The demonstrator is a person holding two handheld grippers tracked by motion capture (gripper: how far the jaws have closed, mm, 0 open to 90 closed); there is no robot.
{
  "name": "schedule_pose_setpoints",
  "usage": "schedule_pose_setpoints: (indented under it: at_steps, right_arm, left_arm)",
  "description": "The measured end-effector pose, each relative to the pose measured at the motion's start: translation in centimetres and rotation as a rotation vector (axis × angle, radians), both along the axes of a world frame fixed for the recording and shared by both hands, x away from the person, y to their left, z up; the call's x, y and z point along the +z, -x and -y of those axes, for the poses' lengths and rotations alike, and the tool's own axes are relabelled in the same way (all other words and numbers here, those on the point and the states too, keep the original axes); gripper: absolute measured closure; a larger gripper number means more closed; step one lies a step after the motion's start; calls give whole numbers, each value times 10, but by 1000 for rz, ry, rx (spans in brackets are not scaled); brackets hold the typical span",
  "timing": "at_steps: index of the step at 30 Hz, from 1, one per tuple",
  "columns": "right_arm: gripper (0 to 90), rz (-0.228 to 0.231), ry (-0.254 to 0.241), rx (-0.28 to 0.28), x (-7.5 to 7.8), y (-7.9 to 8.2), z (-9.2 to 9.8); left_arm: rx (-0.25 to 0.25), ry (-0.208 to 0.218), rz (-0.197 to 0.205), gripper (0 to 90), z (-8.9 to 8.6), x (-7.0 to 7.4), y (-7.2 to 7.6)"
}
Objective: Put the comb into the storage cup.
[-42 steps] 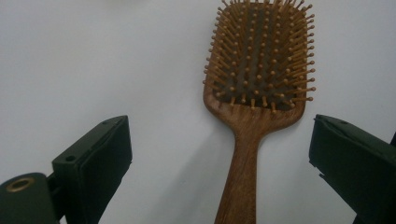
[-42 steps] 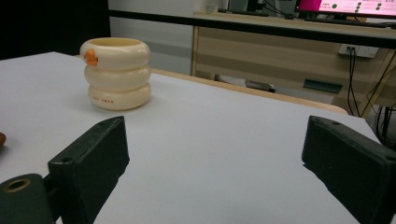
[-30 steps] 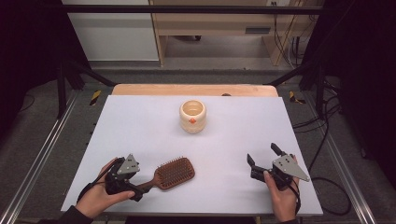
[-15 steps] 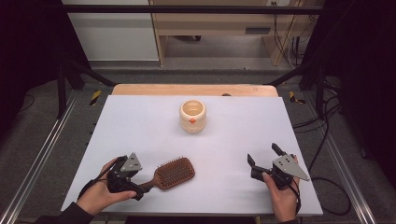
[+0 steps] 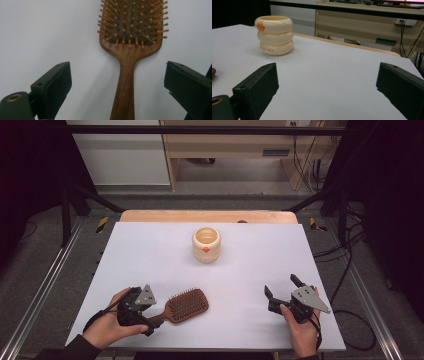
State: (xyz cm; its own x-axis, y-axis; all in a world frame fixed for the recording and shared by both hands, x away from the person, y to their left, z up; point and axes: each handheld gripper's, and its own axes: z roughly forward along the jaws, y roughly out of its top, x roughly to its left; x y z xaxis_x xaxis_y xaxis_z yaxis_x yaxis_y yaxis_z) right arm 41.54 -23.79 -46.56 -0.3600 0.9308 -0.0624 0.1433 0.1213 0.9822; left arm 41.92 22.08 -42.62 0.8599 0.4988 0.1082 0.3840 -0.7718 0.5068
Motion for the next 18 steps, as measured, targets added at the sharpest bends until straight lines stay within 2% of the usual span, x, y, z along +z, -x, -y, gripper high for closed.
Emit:
schedule_pose_setpoints:
  at_steps: [3, 6, 8, 11, 18]
  right_arm:
    - [44, 1, 12, 4, 0, 0, 0]
    - [44, 0, 21, 10, 0, 0, 0]
    - [44, -1, 20, 7, 0, -1, 1]
    - [44, 0, 17, 1, 0, -1, 3]
    - [46, -7, 23, 10, -1, -1, 1]
  left_arm:
    - [-7, -18, -34, 96, 2, -3, -2]
    - [-20, -36, -47, 116, 4, -6, -4]
    - [-19, -32, -41, 139, 4, -6, -4]
    - [-20, -18, -58, 195, 4, -5, -6]
    - [-60, -108, -107, 345, 16, -10, -7]
